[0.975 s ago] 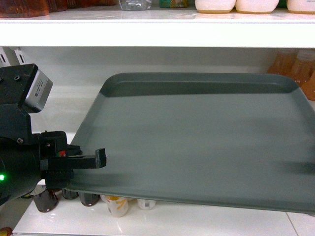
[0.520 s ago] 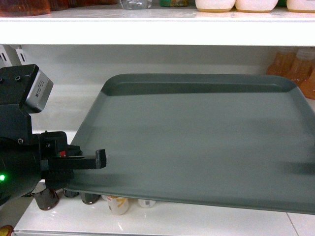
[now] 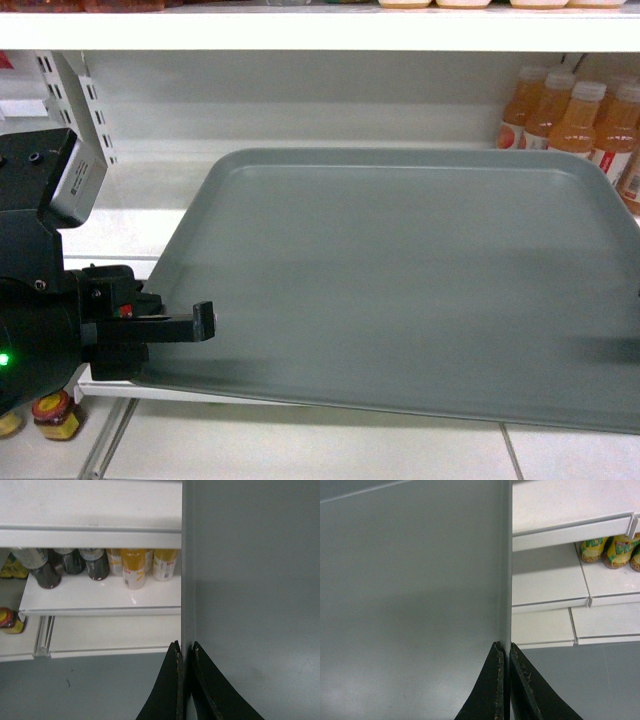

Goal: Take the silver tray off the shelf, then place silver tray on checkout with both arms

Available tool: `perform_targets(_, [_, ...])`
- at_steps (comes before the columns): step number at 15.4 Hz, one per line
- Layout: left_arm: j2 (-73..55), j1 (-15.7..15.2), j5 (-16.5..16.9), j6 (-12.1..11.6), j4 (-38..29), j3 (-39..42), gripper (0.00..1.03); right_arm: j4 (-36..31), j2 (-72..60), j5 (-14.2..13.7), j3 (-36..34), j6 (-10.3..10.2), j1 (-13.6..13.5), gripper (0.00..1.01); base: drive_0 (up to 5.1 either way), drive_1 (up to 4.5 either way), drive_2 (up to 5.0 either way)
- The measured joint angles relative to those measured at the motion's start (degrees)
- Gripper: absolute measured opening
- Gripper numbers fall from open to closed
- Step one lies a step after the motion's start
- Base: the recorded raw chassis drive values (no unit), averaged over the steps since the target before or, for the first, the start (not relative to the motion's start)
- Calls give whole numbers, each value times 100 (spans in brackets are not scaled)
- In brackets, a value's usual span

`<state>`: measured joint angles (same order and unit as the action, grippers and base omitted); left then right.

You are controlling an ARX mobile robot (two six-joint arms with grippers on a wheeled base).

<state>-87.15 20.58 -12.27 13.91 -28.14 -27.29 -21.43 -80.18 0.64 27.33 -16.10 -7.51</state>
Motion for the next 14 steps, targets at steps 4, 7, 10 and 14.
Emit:
perform_targets(4, [0,0,-15,-15,4,0,3,-4,4,0,0,0,-2,2,1,-426,428])
perform_targets(7, [0,-2,-15,-28,17,0,3,2,0,2,-9,-2,-4,2,7,-420,434])
perform_targets(10, [0,0,-17,-31,17,0,3,0,0,17,-9,-9,-2,2,13,-414,440])
perform_targets(14, [0,0,-17,-37,20,0,3,17,-2,11,-11,-24,0,2,20,-407,447])
